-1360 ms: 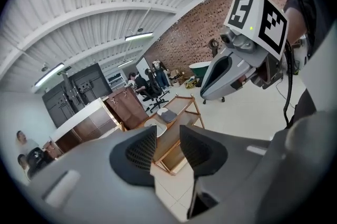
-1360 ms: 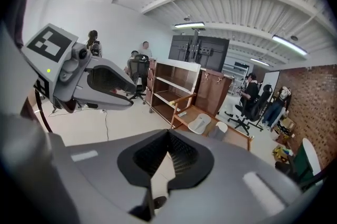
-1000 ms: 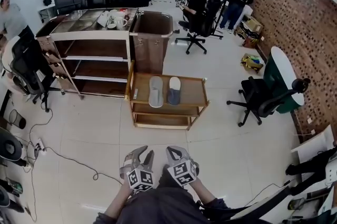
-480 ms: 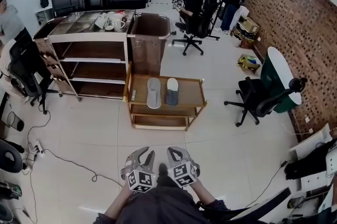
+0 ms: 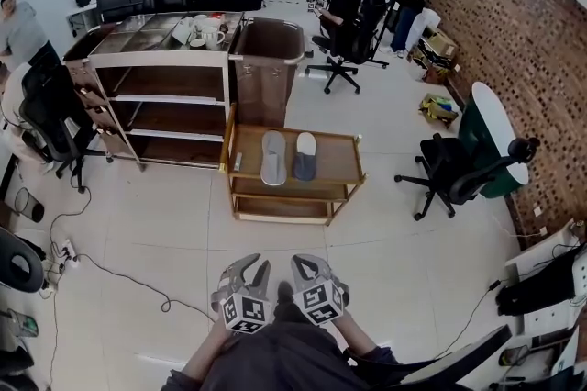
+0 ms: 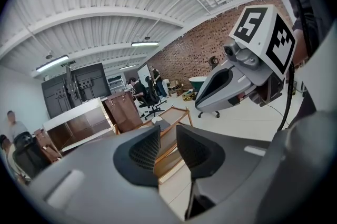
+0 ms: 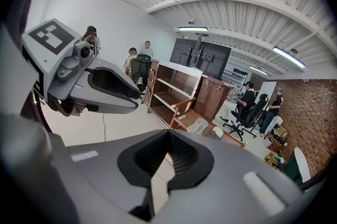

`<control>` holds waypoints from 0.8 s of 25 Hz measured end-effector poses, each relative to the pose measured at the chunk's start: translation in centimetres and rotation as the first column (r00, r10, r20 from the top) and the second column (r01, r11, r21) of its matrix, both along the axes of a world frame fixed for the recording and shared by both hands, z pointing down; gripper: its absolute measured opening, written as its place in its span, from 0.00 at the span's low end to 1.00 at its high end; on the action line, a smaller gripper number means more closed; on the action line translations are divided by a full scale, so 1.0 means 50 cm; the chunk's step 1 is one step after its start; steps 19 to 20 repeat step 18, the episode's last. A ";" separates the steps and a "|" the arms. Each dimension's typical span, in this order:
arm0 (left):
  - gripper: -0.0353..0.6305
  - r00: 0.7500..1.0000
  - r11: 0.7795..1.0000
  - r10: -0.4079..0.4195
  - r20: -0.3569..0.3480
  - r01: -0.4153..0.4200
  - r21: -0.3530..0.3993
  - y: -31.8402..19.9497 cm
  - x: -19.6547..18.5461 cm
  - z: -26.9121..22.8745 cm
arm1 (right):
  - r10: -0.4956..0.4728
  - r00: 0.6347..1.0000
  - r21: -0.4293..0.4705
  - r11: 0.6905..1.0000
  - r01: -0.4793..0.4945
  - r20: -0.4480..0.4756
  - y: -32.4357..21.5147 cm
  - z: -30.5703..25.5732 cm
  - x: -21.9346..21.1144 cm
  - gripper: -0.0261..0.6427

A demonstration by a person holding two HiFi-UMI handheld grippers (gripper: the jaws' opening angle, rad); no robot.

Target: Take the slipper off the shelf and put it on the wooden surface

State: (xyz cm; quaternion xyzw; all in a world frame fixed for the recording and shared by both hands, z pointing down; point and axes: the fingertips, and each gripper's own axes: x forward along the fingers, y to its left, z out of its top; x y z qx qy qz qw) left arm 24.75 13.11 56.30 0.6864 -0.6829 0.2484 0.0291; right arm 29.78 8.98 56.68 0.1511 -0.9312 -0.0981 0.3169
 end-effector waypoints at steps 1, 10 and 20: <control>0.23 1.000 1.000 0.000 -0.001 0.000 -0.004 0.004 0.000 0.002 | -0.002 1.000 -0.001 1.000 0.002 0.000 0.003 0.001 -0.001 0.04; 0.23 1.000 1.000 0.010 0.008 -0.010 -0.016 -0.001 0.009 0.015 | 0.008 1.000 -0.001 1.000 -0.008 0.006 -0.004 0.006 0.010 0.04; 0.22 0.999 0.999 -0.047 -0.013 0.047 -0.010 0.009 -0.030 0.012 | -0.040 0.999 0.006 0.999 0.040 -0.017 -0.008 0.009 -0.032 0.04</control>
